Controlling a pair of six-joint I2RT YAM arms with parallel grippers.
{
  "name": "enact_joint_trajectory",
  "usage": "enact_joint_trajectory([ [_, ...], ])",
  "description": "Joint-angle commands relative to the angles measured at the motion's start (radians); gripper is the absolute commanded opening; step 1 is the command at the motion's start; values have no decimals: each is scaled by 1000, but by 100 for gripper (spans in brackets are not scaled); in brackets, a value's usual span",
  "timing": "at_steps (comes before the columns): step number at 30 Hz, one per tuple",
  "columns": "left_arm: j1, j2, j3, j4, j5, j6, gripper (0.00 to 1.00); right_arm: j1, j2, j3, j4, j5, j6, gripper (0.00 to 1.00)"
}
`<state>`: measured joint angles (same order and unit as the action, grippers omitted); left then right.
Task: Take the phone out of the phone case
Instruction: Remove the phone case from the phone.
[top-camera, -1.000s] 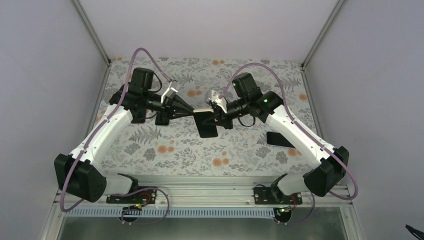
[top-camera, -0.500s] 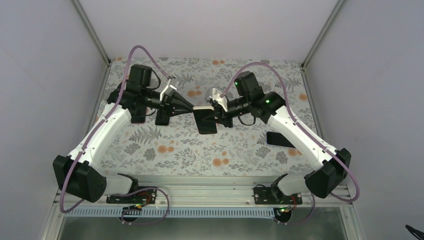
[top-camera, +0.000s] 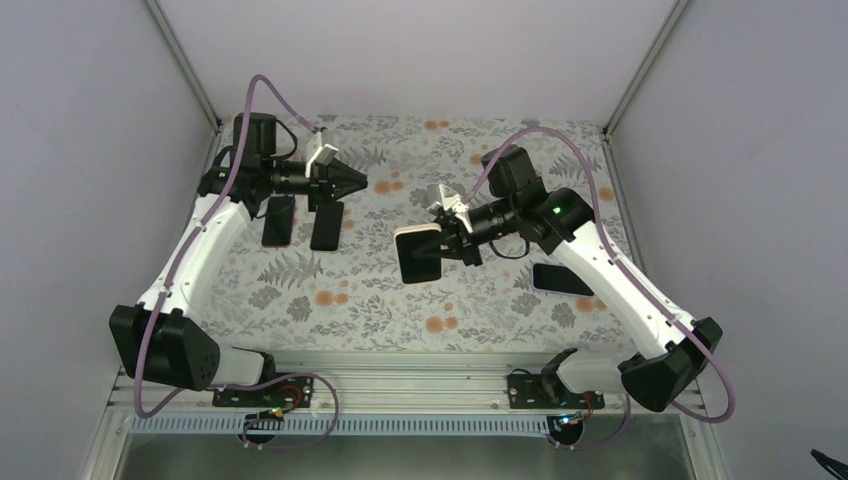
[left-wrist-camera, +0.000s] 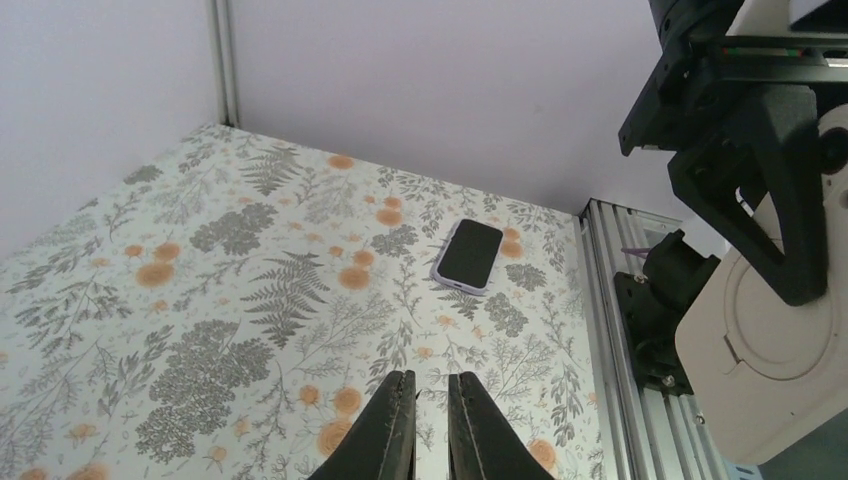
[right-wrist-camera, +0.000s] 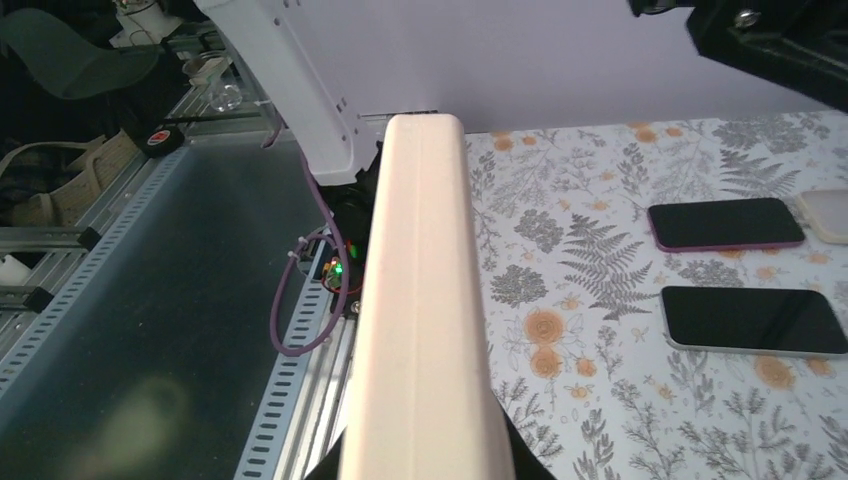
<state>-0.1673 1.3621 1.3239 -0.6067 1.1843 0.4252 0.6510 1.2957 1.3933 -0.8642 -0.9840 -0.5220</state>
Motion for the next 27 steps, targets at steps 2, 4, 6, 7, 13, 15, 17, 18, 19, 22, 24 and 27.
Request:
enact_joint_trajectory([
  [2, 3, -25, 3, 51, 0, -9, 12, -48, -16, 61, 114, -79, 65, 4],
  [4, 3, -34, -10, 70, 0, -23, 14, -68, -16, 73, 152, -100, 103, 4],
  [6, 2, -43, -26, 85, -2, -35, 20, -83, -11, 88, 189, -110, 142, 4],
  [7, 0, -48, -34, 90, 0, -37, 24, -90, -6, 102, 203, -112, 163, 4],
  [13, -20, -90, -69, 102, 4, -42, 51, -140, 27, 155, 295, -179, 305, 4],
  [15, -42, -111, -78, 123, -4, -54, 59, -160, 38, 171, 339, -213, 375, 4],
  [17, -70, -125, -90, 154, -10, -77, 62, -176, 48, 187, 370, -235, 424, 4],
  [18, -83, -128, -91, 168, -11, -92, 62, -182, 54, 199, 379, -240, 445, 4],
  [19, -96, -127, -92, 178, -9, -103, 62, -186, 64, 208, 393, -244, 469, 4],
  [22, -127, -124, -94, 183, 10, -116, 62, -208, 85, 225, 453, -273, 551, 4],
  [24, -139, -124, -97, 179, 33, -116, 62, -221, 96, 230, 499, -289, 609, 4],
  [27, -156, -126, -98, 162, 66, -109, 62, -245, 107, 231, 555, -304, 683, 4],
])
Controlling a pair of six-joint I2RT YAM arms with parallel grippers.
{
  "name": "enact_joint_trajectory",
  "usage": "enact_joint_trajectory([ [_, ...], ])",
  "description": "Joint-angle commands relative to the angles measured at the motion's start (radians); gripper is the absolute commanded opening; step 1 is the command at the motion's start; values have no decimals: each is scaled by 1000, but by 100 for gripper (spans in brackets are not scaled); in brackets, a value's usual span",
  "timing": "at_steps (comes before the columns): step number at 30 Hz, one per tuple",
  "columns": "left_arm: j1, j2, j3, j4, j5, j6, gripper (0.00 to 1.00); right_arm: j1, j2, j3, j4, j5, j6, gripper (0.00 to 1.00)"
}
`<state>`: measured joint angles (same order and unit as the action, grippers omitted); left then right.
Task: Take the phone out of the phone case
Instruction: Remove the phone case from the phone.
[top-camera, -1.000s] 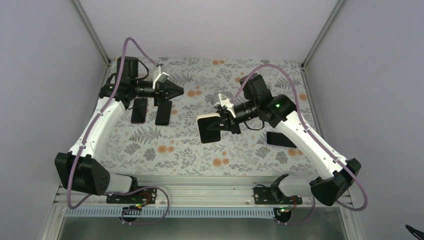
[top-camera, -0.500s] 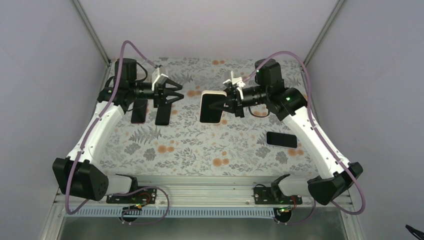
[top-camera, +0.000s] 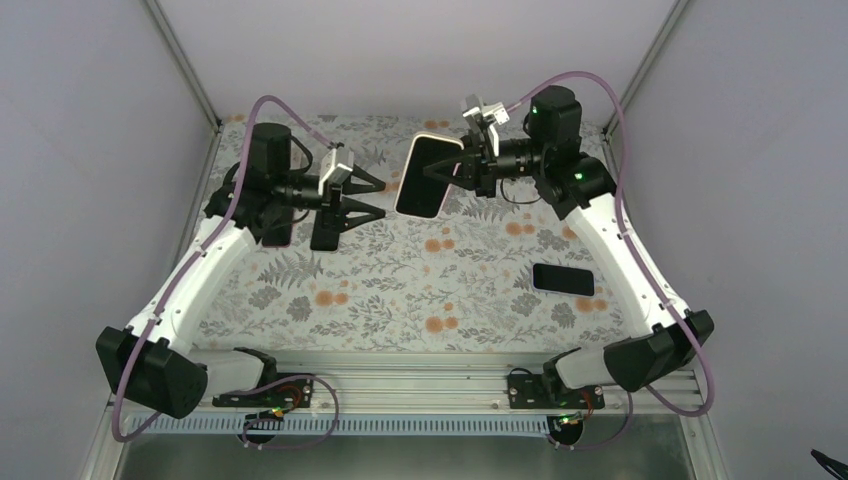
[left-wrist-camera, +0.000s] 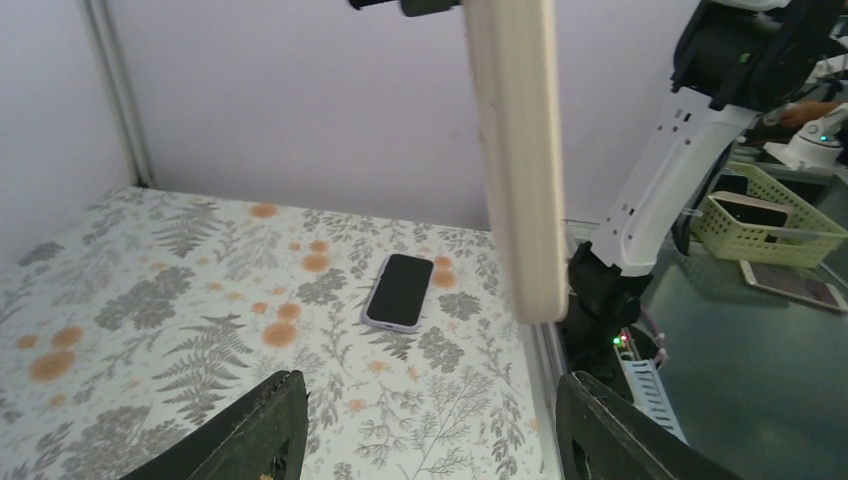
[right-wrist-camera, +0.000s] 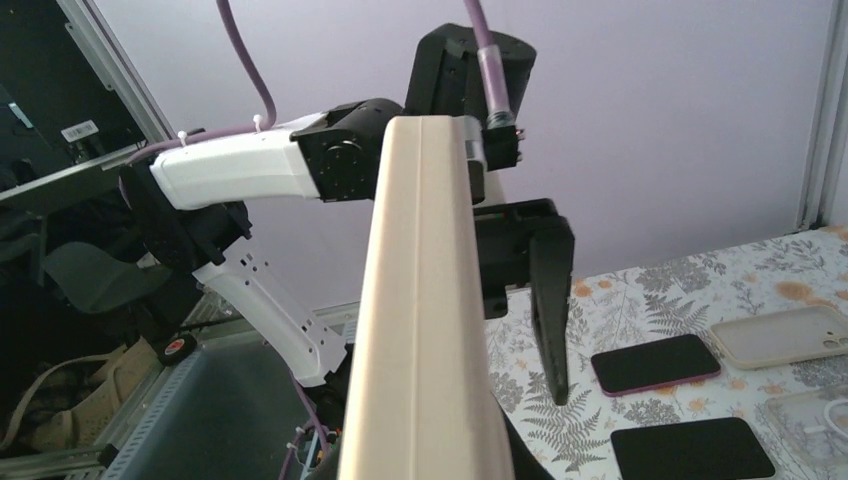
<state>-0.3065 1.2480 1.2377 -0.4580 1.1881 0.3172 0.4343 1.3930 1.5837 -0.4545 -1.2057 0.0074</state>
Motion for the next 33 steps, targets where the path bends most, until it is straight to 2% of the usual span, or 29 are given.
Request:
enact_joint_trajectory([
  [1, -22, -14, -11, 10, 69, -1, 62, -36, 12, 36, 159, -84, 172, 4],
  [5, -35, -14, -5, 18, 65, -13, 61, -49, 15, 20, 207, -103, 223, 4],
  [18, -65, 25, 1, 160, 85, -204, 48, -49, 9, -12, 233, -101, 248, 4],
  [24, -70, 35, 7, 169, 79, -208, 41, -49, 18, -20, 241, -101, 260, 4],
  [33, -78, 51, 17, 168, 73, -211, 38, -48, 20, -36, 249, -100, 263, 4],
])
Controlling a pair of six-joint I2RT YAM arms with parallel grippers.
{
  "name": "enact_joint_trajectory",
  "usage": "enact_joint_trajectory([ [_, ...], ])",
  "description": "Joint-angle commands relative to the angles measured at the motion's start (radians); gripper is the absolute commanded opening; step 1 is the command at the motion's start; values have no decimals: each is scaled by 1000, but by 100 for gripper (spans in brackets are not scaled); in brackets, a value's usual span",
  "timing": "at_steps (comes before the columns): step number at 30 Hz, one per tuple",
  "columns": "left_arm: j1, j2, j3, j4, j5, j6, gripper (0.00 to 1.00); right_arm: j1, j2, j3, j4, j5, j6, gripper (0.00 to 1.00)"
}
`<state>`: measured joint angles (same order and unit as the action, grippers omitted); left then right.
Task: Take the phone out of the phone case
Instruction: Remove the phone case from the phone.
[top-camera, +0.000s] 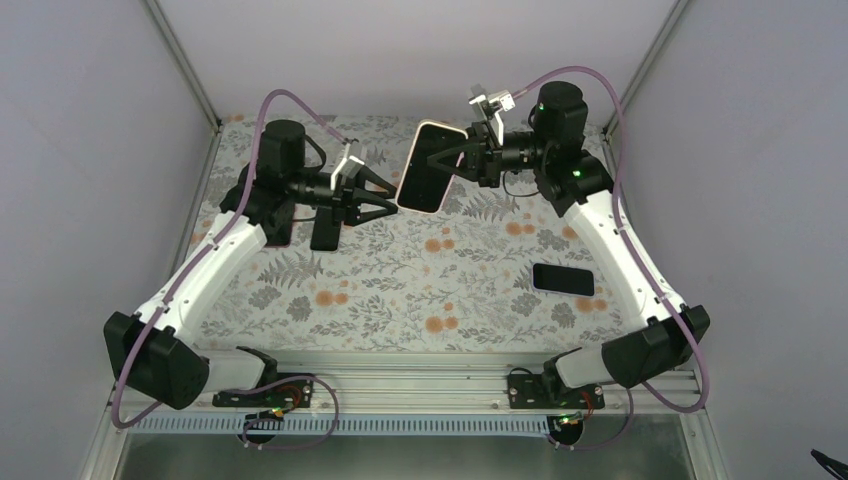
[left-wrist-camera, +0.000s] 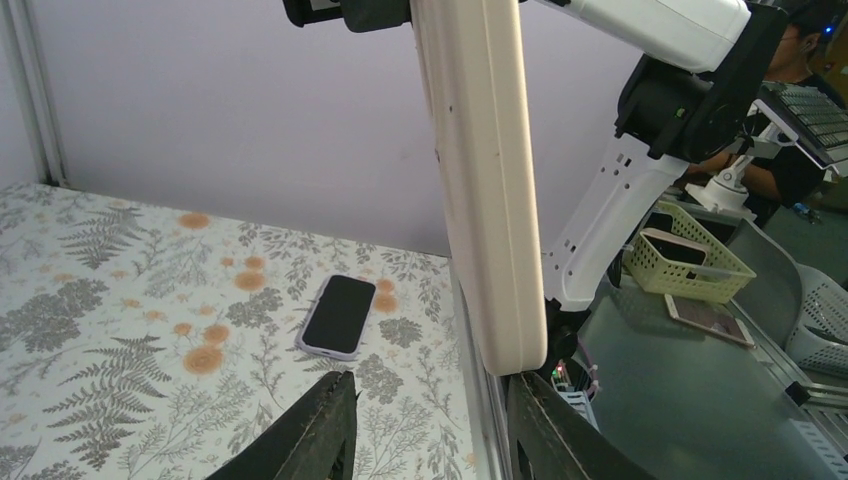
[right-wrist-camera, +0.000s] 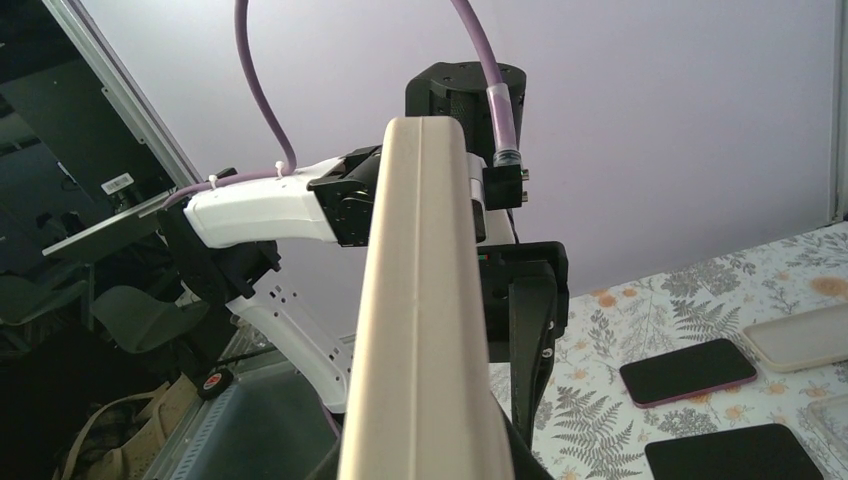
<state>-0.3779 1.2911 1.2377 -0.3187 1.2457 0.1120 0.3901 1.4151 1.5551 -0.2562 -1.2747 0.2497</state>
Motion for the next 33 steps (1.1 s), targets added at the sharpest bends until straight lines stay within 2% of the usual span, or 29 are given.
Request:
enact_joint_trajectory([
  [1, -8, 10, 18, 32, 15, -5, 38, -3, -3, -11, 52, -29, 20, 4],
  [17, -21, 7, 23, -9, 21, 49, 40, -3, -1, -45, 51, -3, 8, 4],
  [24, -21, 9, 28, -2, 10, 35, 36, -3, -4, -50, 41, 11, -6, 4],
  [26, -21, 11, 28, 3, 9, 22, 37, -2, -9, -51, 27, 27, -22, 4],
  [28, -21, 12, 27, 5, 1, 17, 43, -3, -12, -53, 23, 32, -28, 4],
  [33, -21, 15, 25, 10, 1, 8, 44, -3, -16, -55, 12, 53, -43, 4],
])
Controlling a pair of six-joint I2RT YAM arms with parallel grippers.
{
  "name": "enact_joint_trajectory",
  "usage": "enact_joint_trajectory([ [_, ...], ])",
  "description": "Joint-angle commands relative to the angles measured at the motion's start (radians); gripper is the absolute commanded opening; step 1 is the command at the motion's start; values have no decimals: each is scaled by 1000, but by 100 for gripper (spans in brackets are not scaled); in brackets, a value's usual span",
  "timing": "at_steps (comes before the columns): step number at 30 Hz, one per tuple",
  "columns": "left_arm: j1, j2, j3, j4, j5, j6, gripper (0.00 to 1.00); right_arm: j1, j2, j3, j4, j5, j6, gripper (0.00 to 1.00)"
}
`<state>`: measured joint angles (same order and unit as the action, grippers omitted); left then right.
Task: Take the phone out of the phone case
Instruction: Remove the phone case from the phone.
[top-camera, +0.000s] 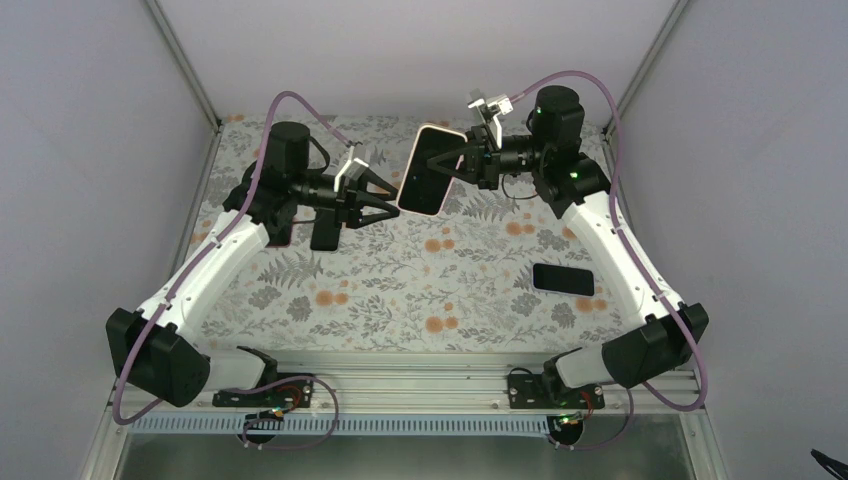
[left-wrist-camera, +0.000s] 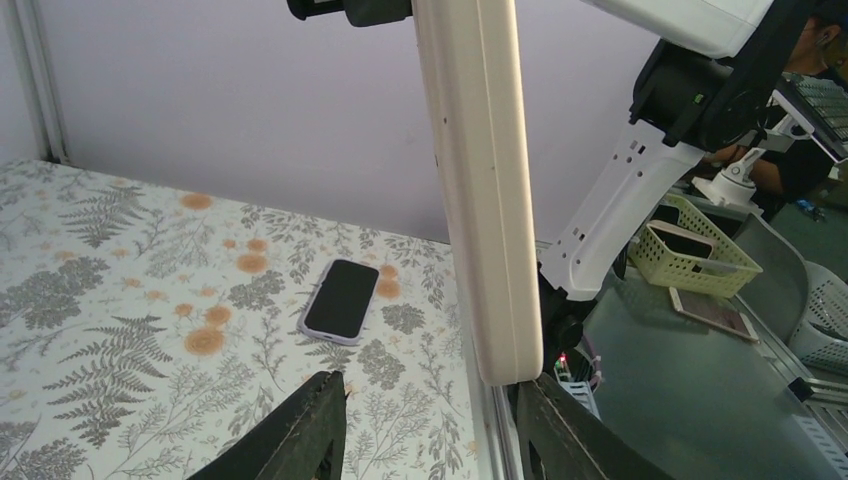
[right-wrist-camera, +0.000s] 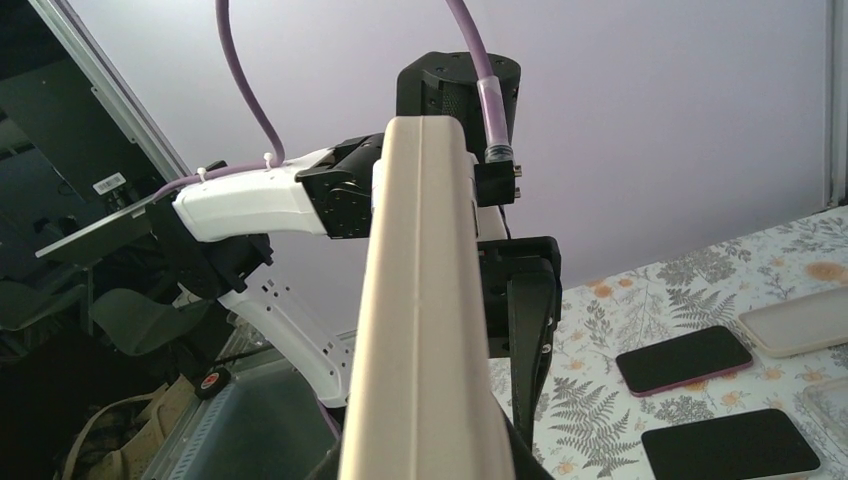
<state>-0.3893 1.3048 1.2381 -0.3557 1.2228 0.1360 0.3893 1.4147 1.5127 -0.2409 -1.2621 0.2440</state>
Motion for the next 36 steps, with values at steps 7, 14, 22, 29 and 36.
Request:
enact_joint_trajectory([
  [7, -9, 7, 23, 42, 39, -7, 53, -3, -17, -8, -12, 49, -46, 4],
  [14, -13, 10, 22, 2, 50, 47, 42, -3, -18, 1, -12, 45, -43, 4],
  [22, -11, 4, 12, -11, 0, 79, 32, -3, -26, -10, 15, -17, -17, 4],
  [29, -10, 2, 9, -8, -12, 82, 24, -3, -36, -26, 43, -62, 6, 4],
  [36, -10, -3, -5, -14, -17, 101, 21, -3, -41, -34, 74, -106, 37, 4],
])
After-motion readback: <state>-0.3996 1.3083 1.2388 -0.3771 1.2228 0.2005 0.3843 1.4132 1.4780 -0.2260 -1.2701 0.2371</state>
